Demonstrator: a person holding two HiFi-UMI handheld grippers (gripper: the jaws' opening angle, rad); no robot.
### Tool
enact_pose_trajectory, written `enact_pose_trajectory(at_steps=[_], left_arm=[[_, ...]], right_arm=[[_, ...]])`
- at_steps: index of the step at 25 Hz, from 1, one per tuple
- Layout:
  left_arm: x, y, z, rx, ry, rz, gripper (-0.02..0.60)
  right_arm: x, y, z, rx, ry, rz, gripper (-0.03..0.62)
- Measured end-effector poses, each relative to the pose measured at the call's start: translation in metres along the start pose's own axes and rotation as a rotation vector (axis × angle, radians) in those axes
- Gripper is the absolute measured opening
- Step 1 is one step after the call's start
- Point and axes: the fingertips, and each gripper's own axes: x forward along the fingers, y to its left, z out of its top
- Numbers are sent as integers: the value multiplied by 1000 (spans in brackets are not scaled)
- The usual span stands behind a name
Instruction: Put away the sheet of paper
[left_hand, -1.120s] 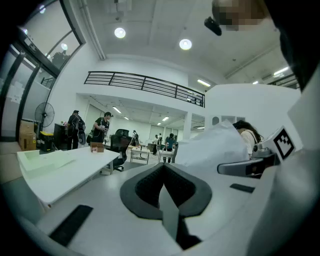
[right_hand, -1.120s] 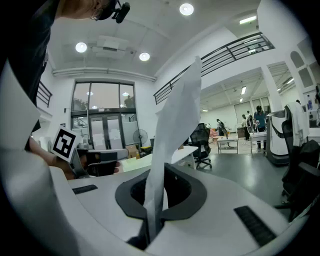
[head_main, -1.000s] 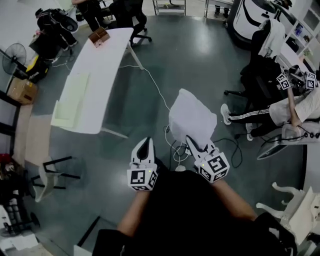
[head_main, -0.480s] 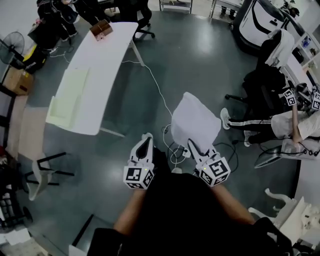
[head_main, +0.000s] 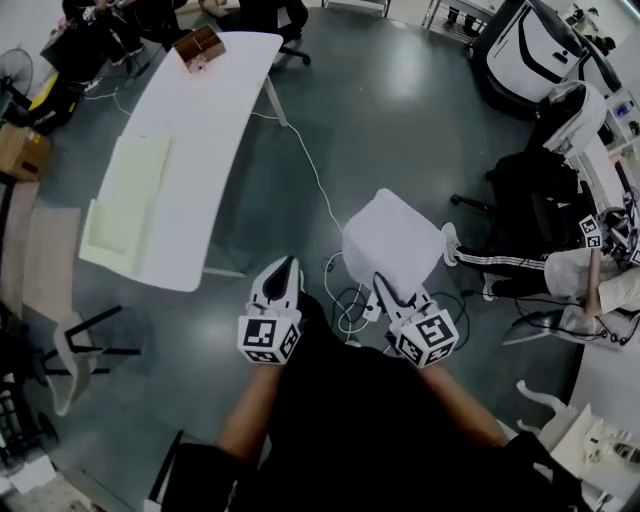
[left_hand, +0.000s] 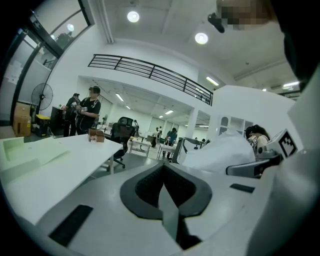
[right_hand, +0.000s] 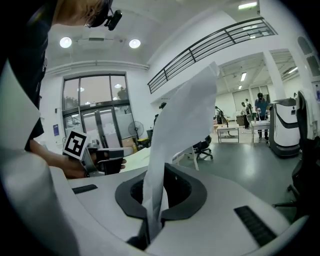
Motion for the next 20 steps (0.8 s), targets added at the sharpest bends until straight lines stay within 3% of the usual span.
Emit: enact_pose_trajectory(at_steps=[14, 20], left_arm=[[92, 113, 77, 2, -23, -43, 3], [110, 179, 105, -13, -37, 2, 3]], right_arm=[[160, -3, 84, -77, 18, 25, -2], [231, 7, 114, -112, 35, 62, -2]])
